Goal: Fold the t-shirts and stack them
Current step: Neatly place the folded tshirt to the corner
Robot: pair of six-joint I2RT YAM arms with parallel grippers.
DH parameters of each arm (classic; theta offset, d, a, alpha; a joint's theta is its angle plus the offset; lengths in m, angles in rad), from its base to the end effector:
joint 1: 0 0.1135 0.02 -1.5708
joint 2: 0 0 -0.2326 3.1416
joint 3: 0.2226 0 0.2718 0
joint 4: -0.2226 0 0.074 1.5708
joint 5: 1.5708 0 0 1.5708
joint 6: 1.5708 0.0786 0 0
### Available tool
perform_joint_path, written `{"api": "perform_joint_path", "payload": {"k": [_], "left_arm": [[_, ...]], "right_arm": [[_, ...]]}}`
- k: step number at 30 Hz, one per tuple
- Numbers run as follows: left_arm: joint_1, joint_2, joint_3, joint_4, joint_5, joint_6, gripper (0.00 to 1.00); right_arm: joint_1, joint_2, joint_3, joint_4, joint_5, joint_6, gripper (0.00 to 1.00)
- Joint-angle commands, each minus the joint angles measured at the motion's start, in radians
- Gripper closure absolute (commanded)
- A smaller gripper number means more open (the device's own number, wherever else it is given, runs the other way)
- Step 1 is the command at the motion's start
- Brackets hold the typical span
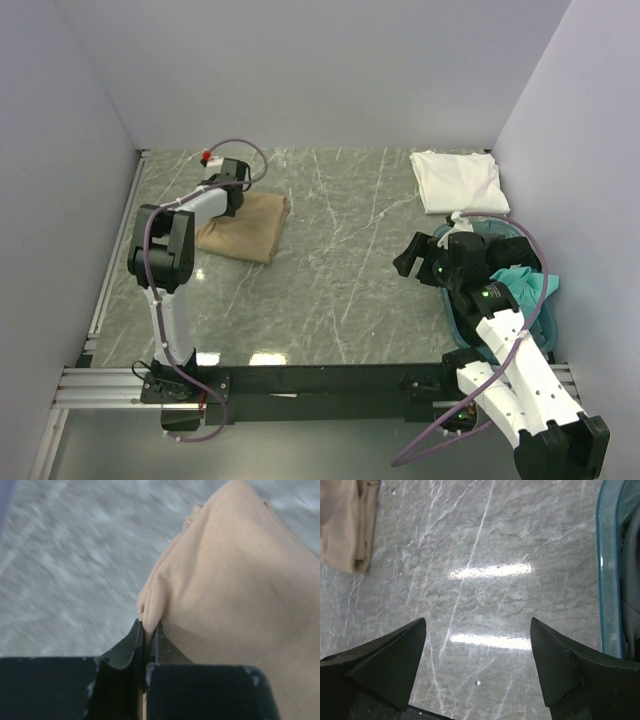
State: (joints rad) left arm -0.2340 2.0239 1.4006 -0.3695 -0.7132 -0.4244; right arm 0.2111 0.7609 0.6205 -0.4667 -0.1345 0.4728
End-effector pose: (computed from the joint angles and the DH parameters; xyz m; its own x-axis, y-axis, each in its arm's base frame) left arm 0.4448 -0.0532 0.1048 -0.6715 -0.1601 -0.7235 -0.4925 0.8259 0.2744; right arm 0.2395 0.0621 0.2096 -0.6402 0.3243 -0.6964 -0.0267 0.8966 0.4421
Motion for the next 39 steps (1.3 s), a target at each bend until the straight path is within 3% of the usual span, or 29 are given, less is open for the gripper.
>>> {"api": "perform_joint_path", "payload": {"k": [1,9,16,31,33,36,37,39], "left_arm": [[0.068,0.048,0.127,0.075,-0.071,0.134,0.99],[0.231,0.231,0.418,0.035,-0.040,0.232,0.99],[0.298,0.357,0.587,0.083,-0.120,0.372,0.99],[0.386,0.438,0.692,0.077,-0.173,0.316,0.98],[0.394,0.438,0.704,0.061,-0.152,0.297,0.83],[0.394,0.411,0.706,0.052,-0.154,0.267,0.52],[0.395,0.398,0.703,0.052,-0.152,0.260,0.21],[0.394,0.360,0.716,0.035,-0.143,0.225,0.09]], "right_arm": [[-0.006,-0.003,-0.001,0.040,0.039,-0.017,0.10],[-0.006,0.014,0.001,0.020,0.110,-0.005,0.10],[-0.006,-0.034,-0.011,0.019,0.162,0.009,0.10],[-0.004,-0.051,-0.027,-0.032,0.193,0.032,0.10],[-0.006,-0.049,-0.028,-0.032,0.191,0.032,0.10],[-0.006,-0.048,-0.019,-0.041,0.199,0.033,0.10],[-0.006,-0.048,-0.019,-0.039,0.199,0.033,0.10],[-0.004,-0.051,-0.021,-0.036,0.199,0.033,0.10]]}}
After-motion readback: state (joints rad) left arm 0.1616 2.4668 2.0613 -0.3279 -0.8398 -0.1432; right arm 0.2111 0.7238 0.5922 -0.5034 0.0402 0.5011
